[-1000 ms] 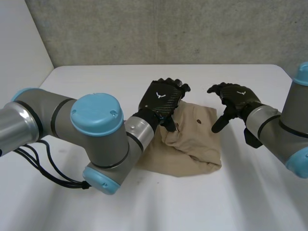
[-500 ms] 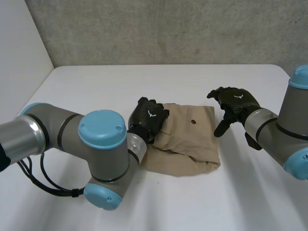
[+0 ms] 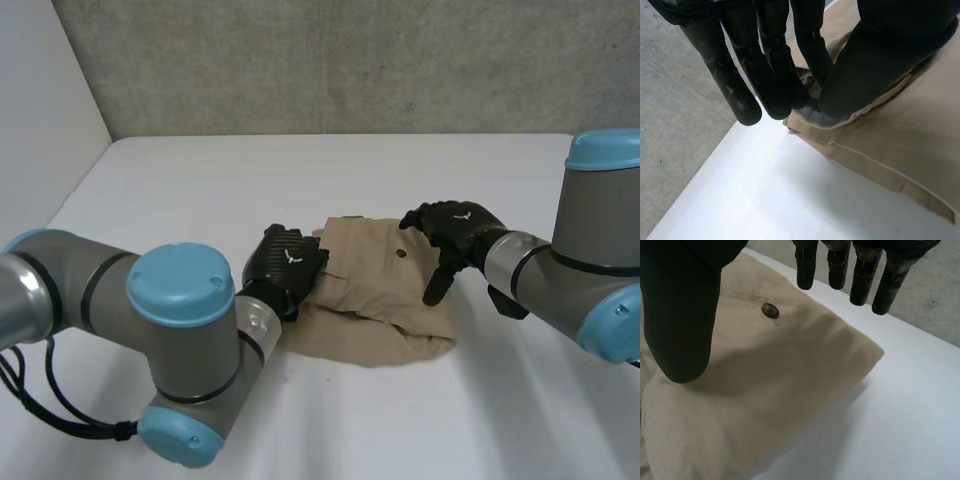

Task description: Fold the shorts.

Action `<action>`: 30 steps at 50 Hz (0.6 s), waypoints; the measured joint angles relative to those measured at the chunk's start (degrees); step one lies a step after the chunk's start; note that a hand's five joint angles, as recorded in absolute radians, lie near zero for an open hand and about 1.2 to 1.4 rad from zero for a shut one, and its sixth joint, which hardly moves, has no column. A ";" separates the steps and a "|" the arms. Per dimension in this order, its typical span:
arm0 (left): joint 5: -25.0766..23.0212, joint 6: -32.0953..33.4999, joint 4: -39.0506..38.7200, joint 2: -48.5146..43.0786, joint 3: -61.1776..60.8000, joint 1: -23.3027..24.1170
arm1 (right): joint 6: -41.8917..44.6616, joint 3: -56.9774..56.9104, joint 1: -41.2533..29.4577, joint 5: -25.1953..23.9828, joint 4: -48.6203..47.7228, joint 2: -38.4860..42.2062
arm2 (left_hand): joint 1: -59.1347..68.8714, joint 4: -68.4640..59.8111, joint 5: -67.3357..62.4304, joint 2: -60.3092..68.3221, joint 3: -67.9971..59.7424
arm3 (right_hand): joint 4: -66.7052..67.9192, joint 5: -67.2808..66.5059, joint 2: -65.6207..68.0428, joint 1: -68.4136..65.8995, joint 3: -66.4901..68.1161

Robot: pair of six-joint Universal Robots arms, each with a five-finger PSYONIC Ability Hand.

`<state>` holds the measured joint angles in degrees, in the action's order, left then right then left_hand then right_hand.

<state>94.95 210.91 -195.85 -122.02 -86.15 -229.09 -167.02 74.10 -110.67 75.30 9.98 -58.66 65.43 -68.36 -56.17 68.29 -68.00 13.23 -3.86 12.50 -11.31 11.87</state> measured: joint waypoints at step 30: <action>-5.90 -12.32 0.52 2.84 5.35 -4.77 | 12.93 -2.85 -4.65 -6.85 4.50 7.70 | -50.82 54.31 52.59 -54.21 53.54 | -0.34 0.00 0.00 0.83 -0.98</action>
<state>89.04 198.59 -195.33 -119.18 -80.79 -233.86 -154.10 71.25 -115.32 68.45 14.49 -50.96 14.60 -14.05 -3.58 14.08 -14.46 12.89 -3.86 12.49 -10.48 10.88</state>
